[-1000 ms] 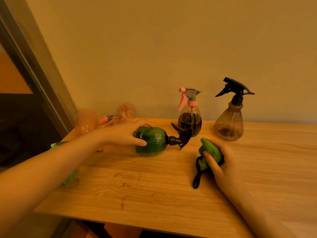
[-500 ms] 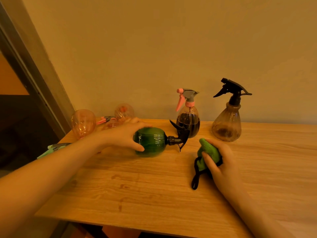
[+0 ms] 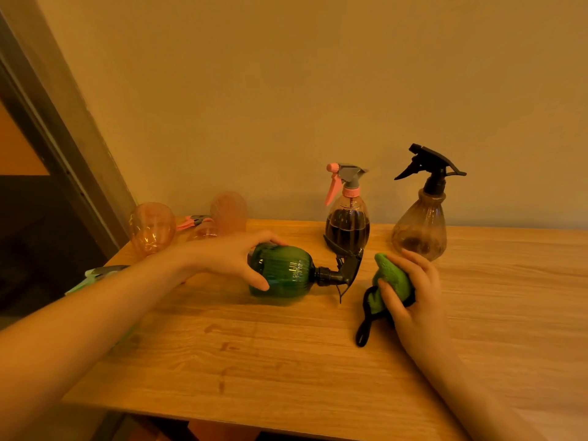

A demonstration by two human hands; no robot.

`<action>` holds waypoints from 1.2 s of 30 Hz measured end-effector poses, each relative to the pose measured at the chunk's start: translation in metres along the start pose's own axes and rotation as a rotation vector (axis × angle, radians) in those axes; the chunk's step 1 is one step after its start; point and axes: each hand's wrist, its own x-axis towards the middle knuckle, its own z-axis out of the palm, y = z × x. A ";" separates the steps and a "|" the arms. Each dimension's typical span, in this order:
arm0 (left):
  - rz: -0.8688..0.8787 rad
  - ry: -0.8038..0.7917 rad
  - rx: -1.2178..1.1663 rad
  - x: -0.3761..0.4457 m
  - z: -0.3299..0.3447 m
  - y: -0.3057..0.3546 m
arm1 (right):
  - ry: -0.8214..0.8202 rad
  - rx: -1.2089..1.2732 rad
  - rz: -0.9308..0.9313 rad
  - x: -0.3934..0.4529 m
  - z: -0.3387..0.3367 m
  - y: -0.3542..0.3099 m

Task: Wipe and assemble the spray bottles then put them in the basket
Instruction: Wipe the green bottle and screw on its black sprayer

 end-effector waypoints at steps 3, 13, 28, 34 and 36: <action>0.005 -0.001 -0.016 0.001 0.000 0.000 | 0.024 -0.010 0.009 0.000 0.000 0.000; -0.020 -0.027 -0.016 0.010 -0.009 -0.001 | 0.014 -0.130 -0.048 0.032 0.027 -0.029; 0.033 -0.026 -0.054 0.008 -0.006 -0.004 | -0.350 -0.495 -0.455 0.042 0.050 -0.004; 0.017 -0.022 -0.060 0.009 -0.005 -0.005 | -0.341 -0.514 -0.536 0.039 0.039 0.006; 0.014 -0.028 -0.048 0.010 -0.006 -0.004 | -0.341 -0.534 -0.554 0.036 0.034 0.010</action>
